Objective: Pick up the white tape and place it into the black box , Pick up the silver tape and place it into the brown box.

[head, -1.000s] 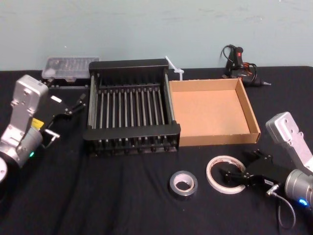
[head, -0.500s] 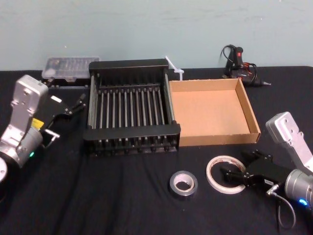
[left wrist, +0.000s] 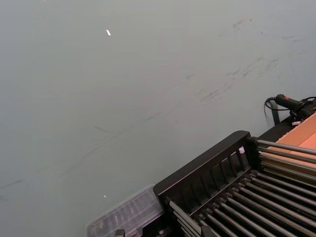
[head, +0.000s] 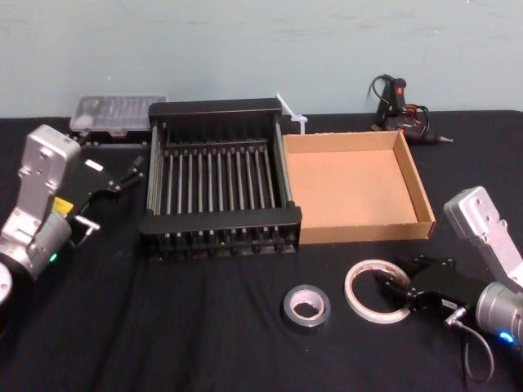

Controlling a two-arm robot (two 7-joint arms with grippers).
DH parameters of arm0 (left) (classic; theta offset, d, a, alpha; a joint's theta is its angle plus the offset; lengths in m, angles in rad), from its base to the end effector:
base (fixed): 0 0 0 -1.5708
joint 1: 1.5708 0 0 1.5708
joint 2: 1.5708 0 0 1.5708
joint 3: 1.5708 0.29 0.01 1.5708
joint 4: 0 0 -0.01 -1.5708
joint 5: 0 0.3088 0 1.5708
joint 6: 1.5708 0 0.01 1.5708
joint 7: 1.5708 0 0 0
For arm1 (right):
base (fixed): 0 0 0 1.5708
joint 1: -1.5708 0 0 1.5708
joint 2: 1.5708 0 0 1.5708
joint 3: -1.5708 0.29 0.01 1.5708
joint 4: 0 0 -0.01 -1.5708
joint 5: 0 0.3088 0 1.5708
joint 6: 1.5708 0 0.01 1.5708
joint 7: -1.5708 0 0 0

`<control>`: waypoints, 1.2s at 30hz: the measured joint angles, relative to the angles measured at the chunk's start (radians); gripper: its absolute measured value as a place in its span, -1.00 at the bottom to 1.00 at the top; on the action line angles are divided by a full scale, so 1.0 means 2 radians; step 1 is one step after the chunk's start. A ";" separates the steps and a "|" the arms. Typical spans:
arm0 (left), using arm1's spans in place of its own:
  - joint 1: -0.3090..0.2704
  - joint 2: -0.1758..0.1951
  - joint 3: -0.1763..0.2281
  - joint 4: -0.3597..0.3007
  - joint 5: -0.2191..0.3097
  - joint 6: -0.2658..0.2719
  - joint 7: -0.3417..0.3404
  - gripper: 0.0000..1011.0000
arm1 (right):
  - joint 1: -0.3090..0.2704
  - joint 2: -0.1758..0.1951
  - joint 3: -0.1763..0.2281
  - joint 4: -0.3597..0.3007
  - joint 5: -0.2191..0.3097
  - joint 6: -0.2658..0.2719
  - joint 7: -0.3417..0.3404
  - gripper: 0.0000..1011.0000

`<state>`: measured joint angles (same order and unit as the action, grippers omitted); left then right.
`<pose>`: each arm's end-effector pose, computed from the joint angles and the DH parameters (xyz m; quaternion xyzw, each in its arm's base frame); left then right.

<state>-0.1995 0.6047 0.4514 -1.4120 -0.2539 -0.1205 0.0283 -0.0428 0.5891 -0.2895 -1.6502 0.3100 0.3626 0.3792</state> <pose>0.3581 0.0827 -0.3023 0.1415 -0.1325 0.5799 0.7913 0.3018 -0.0758 -0.2970 -0.2528 0.0992 -0.4329 0.8595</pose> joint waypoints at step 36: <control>0.000 0.000 0.000 0.000 0.000 0.000 0.000 0.98 | 0.000 0.002 0.000 -0.001 -0.001 -0.005 0.003 -0.82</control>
<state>-0.1995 0.6047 0.4514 -1.4120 -0.2539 -0.1205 0.0283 -0.0434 0.5924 -0.2895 -1.6521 0.3087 0.3527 0.3844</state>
